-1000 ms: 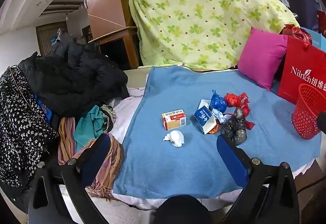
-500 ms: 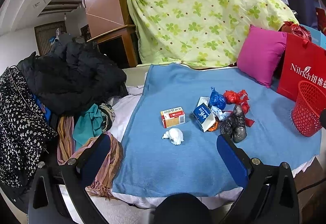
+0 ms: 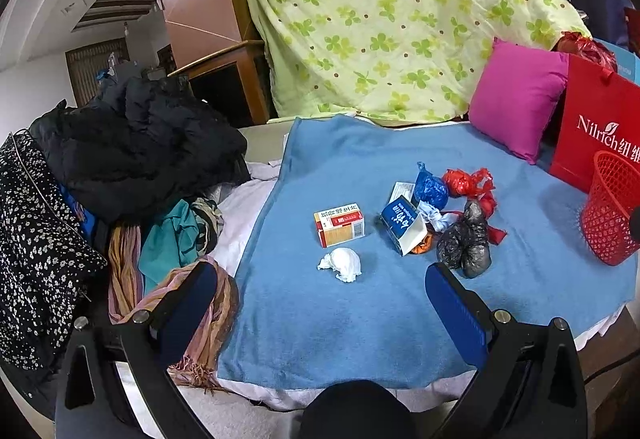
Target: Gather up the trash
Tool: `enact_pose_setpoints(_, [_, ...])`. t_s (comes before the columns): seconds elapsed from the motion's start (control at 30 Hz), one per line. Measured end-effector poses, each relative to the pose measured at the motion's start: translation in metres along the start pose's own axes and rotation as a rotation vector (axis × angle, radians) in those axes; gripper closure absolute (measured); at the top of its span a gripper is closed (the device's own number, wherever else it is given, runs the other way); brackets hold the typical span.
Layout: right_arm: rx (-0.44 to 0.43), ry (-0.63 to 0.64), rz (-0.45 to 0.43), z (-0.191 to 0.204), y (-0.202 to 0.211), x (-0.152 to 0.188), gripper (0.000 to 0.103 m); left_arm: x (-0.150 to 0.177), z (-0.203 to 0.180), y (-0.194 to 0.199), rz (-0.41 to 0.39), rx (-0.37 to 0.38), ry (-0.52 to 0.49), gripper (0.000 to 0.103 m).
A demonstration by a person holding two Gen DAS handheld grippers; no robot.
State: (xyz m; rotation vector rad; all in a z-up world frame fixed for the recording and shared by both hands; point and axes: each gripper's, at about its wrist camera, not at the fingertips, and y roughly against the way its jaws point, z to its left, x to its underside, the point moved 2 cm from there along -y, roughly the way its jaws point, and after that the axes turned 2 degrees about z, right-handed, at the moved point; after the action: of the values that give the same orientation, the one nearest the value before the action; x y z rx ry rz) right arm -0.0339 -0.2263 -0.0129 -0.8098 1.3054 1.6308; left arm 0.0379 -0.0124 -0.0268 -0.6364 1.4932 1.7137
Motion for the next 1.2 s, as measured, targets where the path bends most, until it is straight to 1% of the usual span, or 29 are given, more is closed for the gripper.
enact_pose_setpoints(0.03, [-0.002, -0.004, 0.001, -0.001, -0.003, -0.001, 0.0, 0.0, -0.001, -0.003, 0.015, -0.002, -0.004, 0.0])
enact_pose_setpoints(0.17, [-0.01, -0.013, 0.015, -0.006, -0.017, -0.005, 0.0, -0.002, -0.005, -0.016, 0.036, -0.013, -0.017, 0.0])
enact_pose_setpoints(0.27, [-0.012, -0.015, 0.032, -0.009, -0.03, -0.006, 0.0, -0.003, -0.007, -0.025, 0.034, -0.031, -0.025, 0.0])
enact_pose_setpoints(0.57, [-0.031, -0.044, 0.13, -0.022, -0.089, -0.001, 0.0, -0.007, -0.009, -0.065, 0.079, -0.049, -0.017, 0.0])
enact_pose_setpoints(0.7, [-0.045, -0.074, 0.227, -0.035, -0.13, 0.011, 0.0, -0.004, -0.007, -0.094, 0.123, -0.031, -0.007, 0.0])
enact_pose_setpoints(0.73, [-0.054, -0.084, 0.254, -0.039, -0.143, 0.016, 0.0, -0.003, -0.007, -0.101, 0.141, -0.024, -0.005, 0.0])
enact_pose_setpoints(0.83, [-0.047, -0.107, 0.348, -0.049, -0.179, 0.028, 0.0, 0.002, -0.006, -0.13, 0.206, 0.016, 0.021, 0.0])
enact_pose_setpoints(0.87, [-0.047, -0.108, 0.36, -0.051, -0.189, 0.031, 0.001, 0.004, -0.005, -0.137, 0.22, 0.019, 0.021, 0.0])
enact_pose_setpoints(0.97, [-0.055, -0.116, 0.405, -0.056, -0.219, 0.038, 0.01, 0.008, -0.006, -0.158, 0.266, 0.042, 0.038, 0.0])
enact_pose_setpoints(1.03, [-0.058, -0.122, 0.439, -0.058, -0.241, 0.041, 0.023, 0.007, -0.007, -0.17, 0.291, 0.083, 0.056, 0.0])
enact_pose_setpoints(1.1, [-0.06, -0.124, 0.466, -0.058, -0.261, 0.044, 0.031, 0.002, -0.01, -0.18, 0.313, 0.141, 0.076, 0.0])
enact_pose_setpoints(1.17, [-0.044, -0.122, 0.491, -0.06, -0.277, 0.049, 0.039, -0.005, -0.016, -0.19, 0.329, 0.186, 0.077, 0.0])
enact_pose_setpoints(1.2, [-0.048, -0.129, 0.513, -0.061, -0.285, 0.053, 0.048, -0.01, -0.02, -0.195, 0.332, 0.214, 0.082, 0.0])
